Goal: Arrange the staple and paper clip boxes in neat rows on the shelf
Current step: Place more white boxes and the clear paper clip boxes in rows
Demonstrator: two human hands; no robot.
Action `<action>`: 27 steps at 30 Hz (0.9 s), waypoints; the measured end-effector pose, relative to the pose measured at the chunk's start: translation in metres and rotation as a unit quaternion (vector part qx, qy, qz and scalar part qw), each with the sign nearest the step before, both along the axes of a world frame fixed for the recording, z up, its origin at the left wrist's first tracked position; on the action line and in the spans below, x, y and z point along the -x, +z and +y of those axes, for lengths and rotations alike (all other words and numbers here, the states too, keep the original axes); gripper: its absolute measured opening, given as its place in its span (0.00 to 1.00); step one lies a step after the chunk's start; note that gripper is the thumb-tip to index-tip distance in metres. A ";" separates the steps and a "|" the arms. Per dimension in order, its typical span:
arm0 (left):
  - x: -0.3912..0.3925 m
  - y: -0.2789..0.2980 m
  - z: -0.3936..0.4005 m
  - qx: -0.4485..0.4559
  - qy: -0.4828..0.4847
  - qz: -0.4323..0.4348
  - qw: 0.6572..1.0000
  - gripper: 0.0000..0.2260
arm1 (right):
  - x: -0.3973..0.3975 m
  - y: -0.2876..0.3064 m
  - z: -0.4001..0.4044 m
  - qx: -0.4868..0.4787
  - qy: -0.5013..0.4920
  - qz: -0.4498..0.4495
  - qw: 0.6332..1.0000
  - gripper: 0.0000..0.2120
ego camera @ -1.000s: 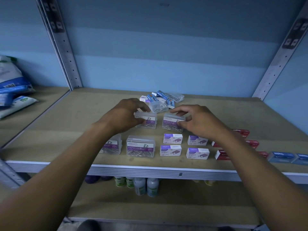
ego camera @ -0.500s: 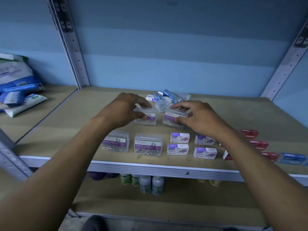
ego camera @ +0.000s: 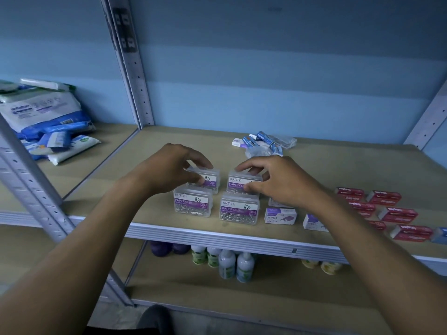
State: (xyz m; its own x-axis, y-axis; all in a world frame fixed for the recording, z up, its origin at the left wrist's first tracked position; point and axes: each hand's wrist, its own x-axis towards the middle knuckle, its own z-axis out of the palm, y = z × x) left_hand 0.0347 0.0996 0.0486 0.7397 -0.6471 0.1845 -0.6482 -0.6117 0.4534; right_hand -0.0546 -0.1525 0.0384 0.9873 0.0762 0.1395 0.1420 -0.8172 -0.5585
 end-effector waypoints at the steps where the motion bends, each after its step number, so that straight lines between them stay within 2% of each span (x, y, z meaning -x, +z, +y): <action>1: 0.000 -0.001 0.002 0.000 0.002 0.004 1.000 0.13 | 0.000 -0.001 0.002 0.002 0.006 0.003 1.000 0.18; 10: -0.001 -0.004 0.005 0.016 0.000 0.023 1.000 0.13 | -0.004 -0.004 0.006 0.006 0.015 0.007 1.000 0.17; 17: -0.001 -0.003 0.003 -0.009 -0.002 0.014 1.000 0.17 | -0.003 -0.003 0.003 -0.007 0.010 0.007 1.000 0.19; 22: 0.002 0.004 0.001 0.023 0.012 0.003 1.000 0.19 | -0.003 0.003 -0.019 -0.061 -0.063 -0.019 0.996 0.14; 27: 0.006 0.012 -0.025 0.057 0.024 -0.027 0.998 0.19 | -0.004 0.005 -0.058 -0.036 -0.157 -0.050 0.986 0.15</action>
